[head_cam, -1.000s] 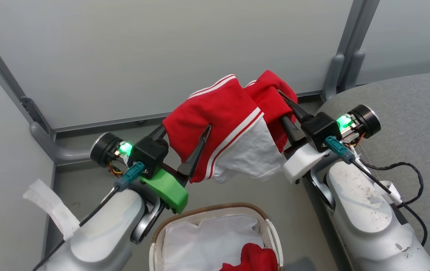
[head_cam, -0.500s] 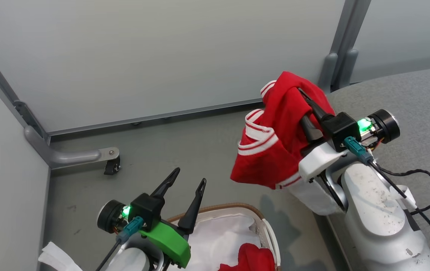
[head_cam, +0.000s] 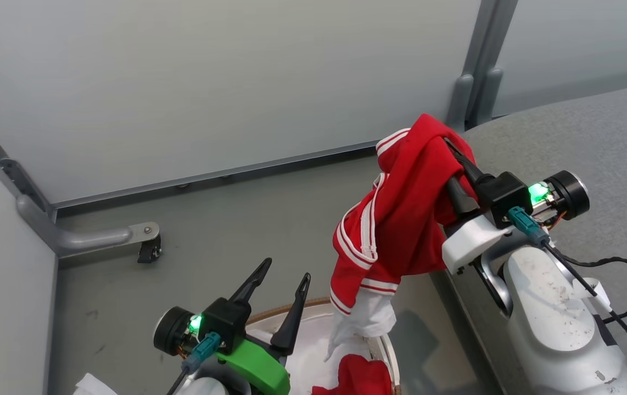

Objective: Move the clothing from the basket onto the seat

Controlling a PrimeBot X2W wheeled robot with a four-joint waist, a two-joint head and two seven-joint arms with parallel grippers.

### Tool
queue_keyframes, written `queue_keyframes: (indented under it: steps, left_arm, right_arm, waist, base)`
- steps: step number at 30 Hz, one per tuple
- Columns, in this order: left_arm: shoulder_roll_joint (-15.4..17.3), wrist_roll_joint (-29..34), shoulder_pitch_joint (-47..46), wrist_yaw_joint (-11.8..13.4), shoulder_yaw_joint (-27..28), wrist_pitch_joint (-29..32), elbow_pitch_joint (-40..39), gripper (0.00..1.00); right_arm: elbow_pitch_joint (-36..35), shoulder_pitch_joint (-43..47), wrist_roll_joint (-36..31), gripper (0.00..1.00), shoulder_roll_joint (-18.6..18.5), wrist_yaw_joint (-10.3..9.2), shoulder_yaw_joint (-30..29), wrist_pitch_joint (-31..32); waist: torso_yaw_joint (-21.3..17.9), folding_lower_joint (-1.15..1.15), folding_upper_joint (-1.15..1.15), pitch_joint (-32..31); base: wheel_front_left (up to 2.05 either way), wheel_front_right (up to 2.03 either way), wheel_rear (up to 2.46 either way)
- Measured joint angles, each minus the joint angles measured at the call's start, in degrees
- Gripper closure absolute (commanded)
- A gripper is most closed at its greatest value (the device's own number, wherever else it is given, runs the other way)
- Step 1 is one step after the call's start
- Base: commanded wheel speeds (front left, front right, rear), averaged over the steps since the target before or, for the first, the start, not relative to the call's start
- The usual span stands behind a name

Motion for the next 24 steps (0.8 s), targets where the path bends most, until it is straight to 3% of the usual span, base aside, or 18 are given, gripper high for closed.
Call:
queue_keyframes:
  steps: [13, 24]
  left_arm:
    - [-2.16, 3.31, 0.33, -0.58, 1.35, 0.0, -1.65, 0.0]
    - [-2.12, 4.04, -3.61, -0.65, -0.58, 0.0, -1.98, 0.0]
  right_arm:
    - [-0.31, -0.68, -0.66, 1.0, -1.74, 0.0, -1.14, 0.0]
    - [-1.3, -1.86, -0.3, 1.0, -2.19, 0.01, -3.71, 0.0]
  waist:
    - [-9.36, 0.0, 0.0, 2.13]
    - [-16.25, 0.0, 0.0, 7.95]
  base:
    - [0.0, 0.0, 0.0]
    - [0.0, 0.0, 0.0]
